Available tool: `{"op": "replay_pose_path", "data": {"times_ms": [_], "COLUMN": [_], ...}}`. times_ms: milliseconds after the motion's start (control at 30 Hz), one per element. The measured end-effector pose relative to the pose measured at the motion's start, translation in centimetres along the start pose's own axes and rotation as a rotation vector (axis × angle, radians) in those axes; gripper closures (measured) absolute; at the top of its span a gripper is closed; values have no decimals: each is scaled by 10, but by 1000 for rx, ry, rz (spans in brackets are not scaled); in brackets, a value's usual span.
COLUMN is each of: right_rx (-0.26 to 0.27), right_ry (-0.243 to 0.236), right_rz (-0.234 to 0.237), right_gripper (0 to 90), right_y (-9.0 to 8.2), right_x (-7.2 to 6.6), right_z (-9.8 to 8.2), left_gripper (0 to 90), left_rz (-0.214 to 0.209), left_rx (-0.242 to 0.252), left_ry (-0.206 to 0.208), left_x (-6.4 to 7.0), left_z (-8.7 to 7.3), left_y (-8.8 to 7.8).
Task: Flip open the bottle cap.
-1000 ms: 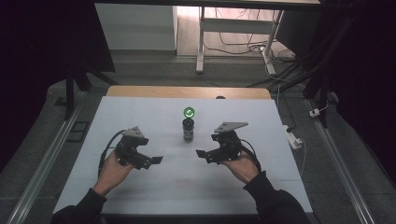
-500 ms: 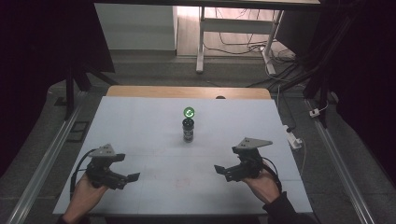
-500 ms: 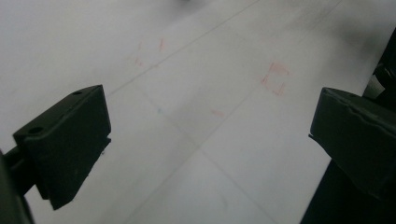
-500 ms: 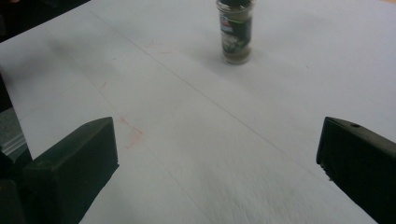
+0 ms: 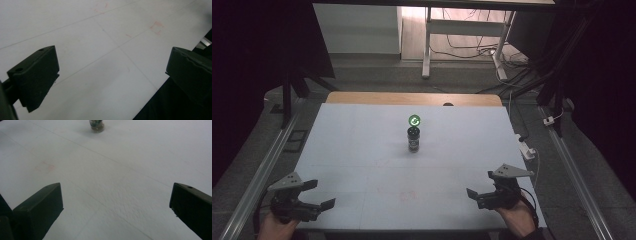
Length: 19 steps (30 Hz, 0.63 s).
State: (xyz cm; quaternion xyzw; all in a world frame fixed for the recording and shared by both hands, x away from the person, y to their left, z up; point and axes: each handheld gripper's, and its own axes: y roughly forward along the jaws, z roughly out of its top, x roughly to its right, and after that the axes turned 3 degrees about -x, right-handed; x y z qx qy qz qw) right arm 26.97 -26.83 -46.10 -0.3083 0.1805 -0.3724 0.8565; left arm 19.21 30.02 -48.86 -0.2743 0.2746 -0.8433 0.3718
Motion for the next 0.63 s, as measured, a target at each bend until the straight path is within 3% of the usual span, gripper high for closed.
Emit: {"op": "replay_pose_path", "data": {"times_ms": [167,433,633], "right_rx": [-23,-67,-66], "right_ry": [16,46,80], "right_rz": [-39,-64,-70], "right_gripper": [0,0,0], "right_y": [-9,-20,-24], "right_x": [2,4,7], "right_z": [-14,-30,-34], "left_gripper": [0,0,0], "left_rz": [24,72,70], "left_rx": [-1,-28,-31], "left_ry": [-20,-32,-39], "left_x": [-1,1,1], "left_z": [-11,-20,-20], "left_y": [-7,-12,-12]}}
